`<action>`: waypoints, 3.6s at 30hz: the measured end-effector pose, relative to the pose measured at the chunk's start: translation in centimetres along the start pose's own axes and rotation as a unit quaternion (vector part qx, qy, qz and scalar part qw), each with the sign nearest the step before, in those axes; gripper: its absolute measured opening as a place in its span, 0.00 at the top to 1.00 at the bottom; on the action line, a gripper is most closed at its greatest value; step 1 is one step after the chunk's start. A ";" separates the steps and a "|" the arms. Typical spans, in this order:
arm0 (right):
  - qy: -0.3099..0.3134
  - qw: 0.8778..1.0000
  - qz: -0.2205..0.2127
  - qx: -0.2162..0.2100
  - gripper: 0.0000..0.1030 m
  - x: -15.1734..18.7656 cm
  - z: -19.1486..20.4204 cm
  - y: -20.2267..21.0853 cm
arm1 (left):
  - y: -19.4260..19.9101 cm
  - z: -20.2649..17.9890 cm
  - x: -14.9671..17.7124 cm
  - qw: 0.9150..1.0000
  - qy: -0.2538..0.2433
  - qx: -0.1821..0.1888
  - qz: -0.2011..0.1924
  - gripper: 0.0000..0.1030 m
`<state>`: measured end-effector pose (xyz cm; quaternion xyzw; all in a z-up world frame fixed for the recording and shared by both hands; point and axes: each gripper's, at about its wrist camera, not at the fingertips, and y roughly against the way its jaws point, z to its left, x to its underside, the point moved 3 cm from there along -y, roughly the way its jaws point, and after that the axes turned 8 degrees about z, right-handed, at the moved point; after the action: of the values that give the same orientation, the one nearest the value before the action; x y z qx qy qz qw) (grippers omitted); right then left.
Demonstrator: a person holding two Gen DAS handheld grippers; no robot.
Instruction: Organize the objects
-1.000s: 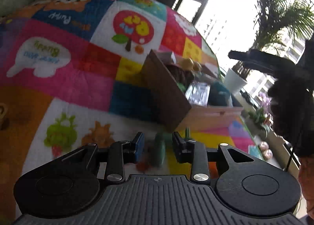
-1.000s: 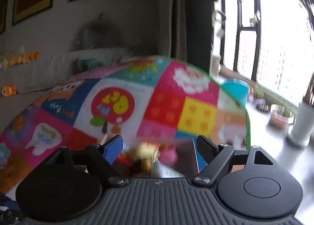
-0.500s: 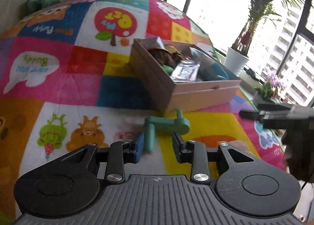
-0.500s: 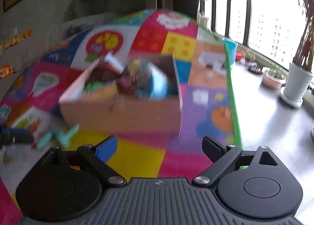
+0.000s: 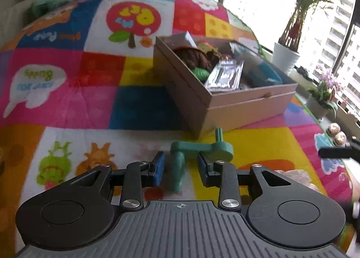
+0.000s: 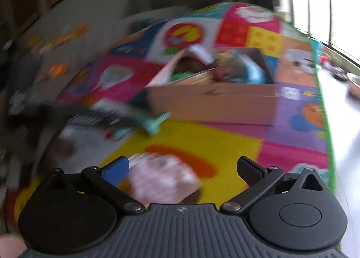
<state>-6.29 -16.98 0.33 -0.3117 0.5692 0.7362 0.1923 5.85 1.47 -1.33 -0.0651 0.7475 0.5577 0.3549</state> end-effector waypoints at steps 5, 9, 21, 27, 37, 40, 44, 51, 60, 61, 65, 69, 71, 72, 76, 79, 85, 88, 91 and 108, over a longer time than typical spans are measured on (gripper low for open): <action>0.057 0.998 0.022 0.012 0.01 1.1 2.7 -2.0 | -1.4 -0.2 -0.5 1.000 0.001 -0.012 -0.002 0.74; 0.058 0.998 0.030 0.024 0.05 1.1 2.9 -2.9 | -1.6 0.1 -0.8 1.000 0.010 -0.008 0.002 0.77; -0.014 0.995 0.020 0.095 0.06 0.6 -1.7 -3.6 | -1.4 0.4 -0.3 1.000 0.001 0.001 -0.003 0.78; -0.011 0.995 0.021 0.096 0.03 0.7 -1.4 -3.8 | 0.1 0.0 1.2 0.999 -0.034 0.015 0.023 0.79; -0.010 0.994 0.016 0.108 0.01 0.7 -1.0 -3.6 | -1.9 -0.7 -0.5 1.000 -0.019 0.001 -0.008 0.79; -0.012 0.993 0.005 0.117 0.10 0.9 -1.0 -3.2 | -1.8 -1.0 -0.3 1.000 -0.026 -0.004 -0.007 0.81; 0.005 0.993 -0.003 0.116 0.47 1.2 -0.6 -2.7 | -0.6 -1.1 1.2 1.000 -0.021 -0.005 -0.003 0.82; -0.023 0.995 -0.056 0.076 0.77 -2.8 -1.7 1.7 | 2.3 -2.4 4.0 0.999 -0.038 -0.016 -0.005 0.83; -0.097 0.971 -0.205 0.080 0.77 -11.0 -6.8 10.5 | 7.2 -3.8 -1.9 0.996 -0.054 -0.009 -0.077 0.86; -0.098 0.970 -0.206 0.083 0.77 -10.8 -7.3 10.5 | 7.6 -4.3 -3.2 0.994 -0.062 -0.006 -0.089 0.88; -0.114 0.971 -0.188 0.091 0.77 -9.5 -8.7 9.8 | 8.8 -6.5 -7.8 0.987 -0.093 0.012 -0.127 0.96; -0.130 0.972 -0.166 0.102 0.77 -8.3 -10.4 8.6 | 9.0 -8.6 -12.1 0.978 -0.114 0.015 -0.173 0.96; -0.139 0.972 -0.157 0.102 0.77 -7.4 -10.8 8.2 | 8.9 -8.7 -13.5 0.977 -0.103 0.044 -0.183 0.94; -0.142 0.973 -0.152 0.100 0.77 -6.9 -10.9 8.1 | 8.6 -8.6 -13.7 0.978 -0.096 0.058 -0.178 0.92; -0.128 0.981 -0.115 0.090 0.76 -5.0 -10.6 6.1 | 7.1 -7.8 -11.1 0.986 -0.085 0.027 -0.142 0.89; -0.117 0.986 -0.080 0.093 0.76 -3.6 -9.9 3.8 | 5.7 -6.3 -7.1 0.994 -0.059 -0.022 -0.093 0.89; -0.104 0.991 -0.038 0.079 0.76 -2.4 -8.1 -0.1 | 2.6 -3.5 -1.7 0.998 0.037 -0.040 -0.017 0.88; -0.098 0.992 -0.022 0.077 0.76 -2.1 -7.2 -1.2 | 0.6 -2.9 -1.6 0.998 0.047 -0.049 0.002 0.88; -0.080 0.993 -0.015 0.090 0.69 -1.5 -6.4 -1.5 | -0.4 -3.3 -1.8 0.998 0.041 -0.054 -0.002 0.85; -0.009 0.988 0.001 0.155 0.65 -0.5 -4.4 -2.7 | -2.0 -4.1 -0.6 0.999 0.019 -0.041 0.016 0.85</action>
<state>-3.18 -20.40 -1.98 -0.2707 0.6750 0.6419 0.2431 5.42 -3.04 -2.04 -0.0785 0.7315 0.5921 0.3288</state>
